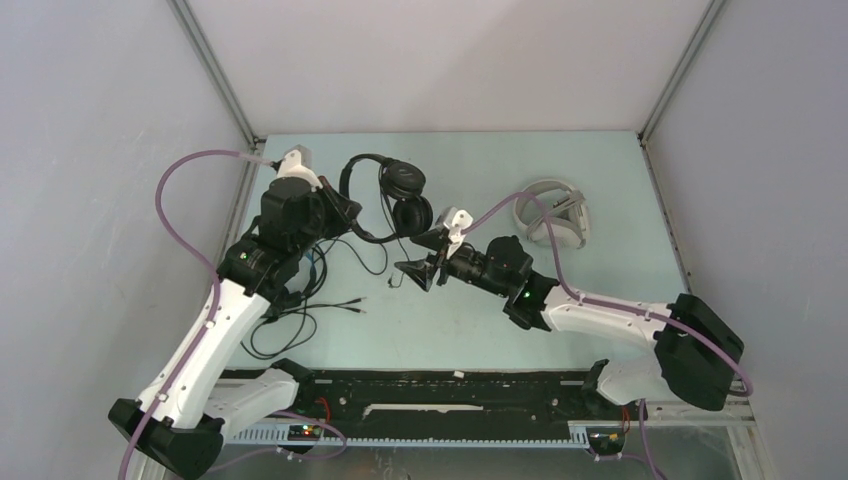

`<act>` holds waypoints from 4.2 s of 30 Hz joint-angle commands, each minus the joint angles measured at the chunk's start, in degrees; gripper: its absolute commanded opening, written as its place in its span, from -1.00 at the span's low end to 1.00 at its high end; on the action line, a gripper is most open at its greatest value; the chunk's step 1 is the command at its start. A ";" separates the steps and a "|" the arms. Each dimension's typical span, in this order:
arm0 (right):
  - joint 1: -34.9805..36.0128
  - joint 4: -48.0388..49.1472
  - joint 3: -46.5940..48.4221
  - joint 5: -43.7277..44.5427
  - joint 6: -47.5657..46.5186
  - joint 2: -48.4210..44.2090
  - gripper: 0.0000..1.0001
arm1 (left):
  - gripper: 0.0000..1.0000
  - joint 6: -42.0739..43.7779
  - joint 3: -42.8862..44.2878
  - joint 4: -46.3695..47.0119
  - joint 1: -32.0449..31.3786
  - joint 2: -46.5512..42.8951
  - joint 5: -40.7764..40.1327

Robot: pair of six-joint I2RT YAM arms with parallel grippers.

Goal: Wrap the headphones
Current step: Wrap the headphones cable around the headphones.

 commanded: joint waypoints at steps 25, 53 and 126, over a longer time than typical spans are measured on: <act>-0.31 20.41 -6.49 -6.88 1.62 17.83 0.19 | -1.00 -3.12 5.38 2.88 0.19 -2.45 3.56; -1.60 36.90 -7.34 -14.06 -1.83 29.17 0.25 | -1.00 -3.12 7.28 2.71 0.15 -3.18 4.39; -24.31 -50.60 23.74 -36.48 14.84 2.38 -1.00 | -1.00 62.49 -7.66 2.60 -2.78 1.41 -2.94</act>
